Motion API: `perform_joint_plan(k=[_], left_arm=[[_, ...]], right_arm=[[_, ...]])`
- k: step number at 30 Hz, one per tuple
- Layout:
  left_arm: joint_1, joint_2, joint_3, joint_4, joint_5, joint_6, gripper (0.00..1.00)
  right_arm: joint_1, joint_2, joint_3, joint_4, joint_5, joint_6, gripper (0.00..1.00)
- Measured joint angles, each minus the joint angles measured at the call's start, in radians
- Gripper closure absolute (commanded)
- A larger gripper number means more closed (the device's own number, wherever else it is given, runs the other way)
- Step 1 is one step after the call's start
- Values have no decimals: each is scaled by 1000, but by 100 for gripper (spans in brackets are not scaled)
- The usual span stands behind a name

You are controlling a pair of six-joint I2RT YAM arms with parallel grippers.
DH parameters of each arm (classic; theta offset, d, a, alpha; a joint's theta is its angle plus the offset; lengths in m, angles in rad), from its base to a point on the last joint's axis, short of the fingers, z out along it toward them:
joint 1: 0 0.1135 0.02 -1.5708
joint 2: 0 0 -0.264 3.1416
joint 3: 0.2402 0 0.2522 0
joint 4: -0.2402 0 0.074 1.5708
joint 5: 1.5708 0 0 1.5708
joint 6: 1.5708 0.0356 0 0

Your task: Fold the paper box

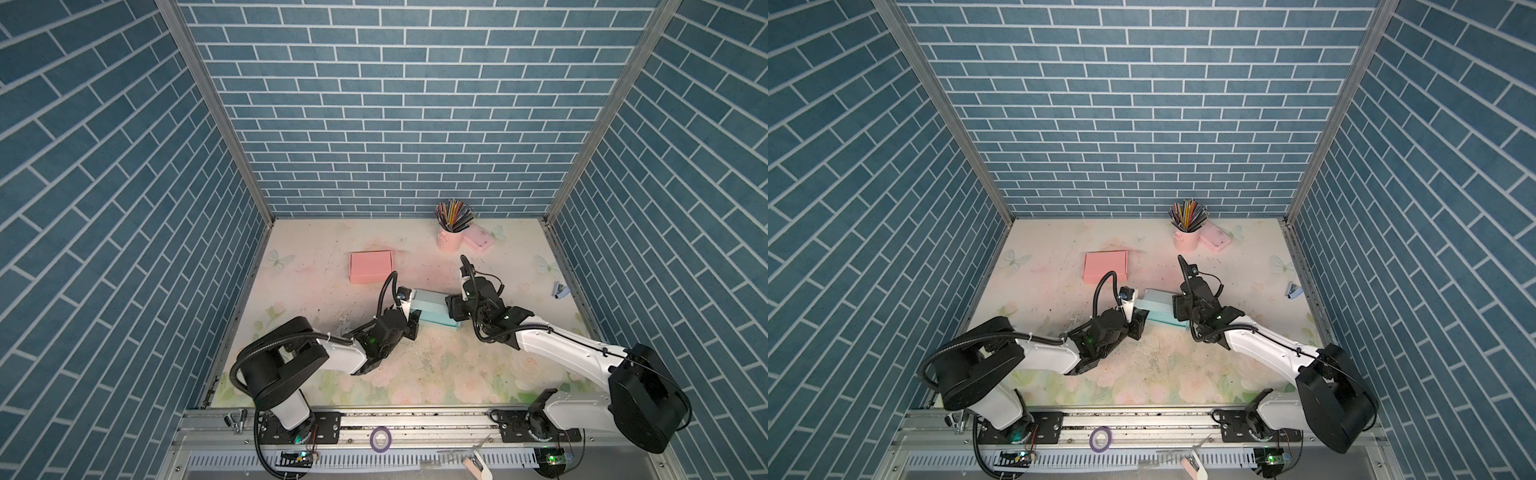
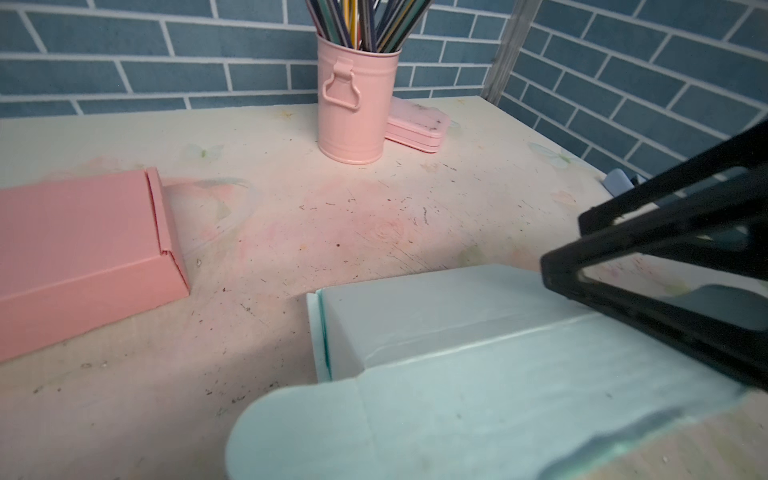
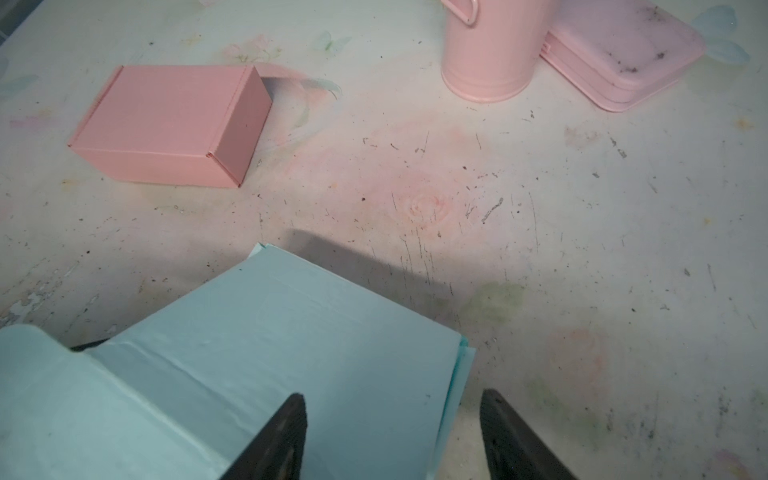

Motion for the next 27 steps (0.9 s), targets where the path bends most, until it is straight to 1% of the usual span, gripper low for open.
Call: perform_joint_plan(k=[3,5,8,13,16,19,21,23,26,27], left_arm=[[0,-93,-39,-78,63,7,33],[0,-167,-56,-162,104,15,24],[0,-275,-58,-296,158,33,16],[2,-453,-37,-531,233,60,15],[6,-519,33,-672,264,71,15],[19,-531,146,-782,278,69,14],[52,-507,225,-836,291,54,14],[122,-451,297,-863,326,27,16],[237,-336,352,-866,380,-7,16],[261,-303,358,-864,389,-14,16]], right_arm=[[-5,4,-26,18,-1,7,34],[-6,5,-43,31,-3,14,34],[-9,6,-62,46,-6,24,34],[-13,6,-81,69,-8,32,34],[-14,4,-86,74,-8,32,34],[-15,-1,-88,73,-8,32,35],[-17,-6,-92,72,-8,32,34],[-19,-9,-95,73,-8,32,35],[-20,-10,-98,78,-10,32,35],[-21,-10,-99,79,-11,32,35]])
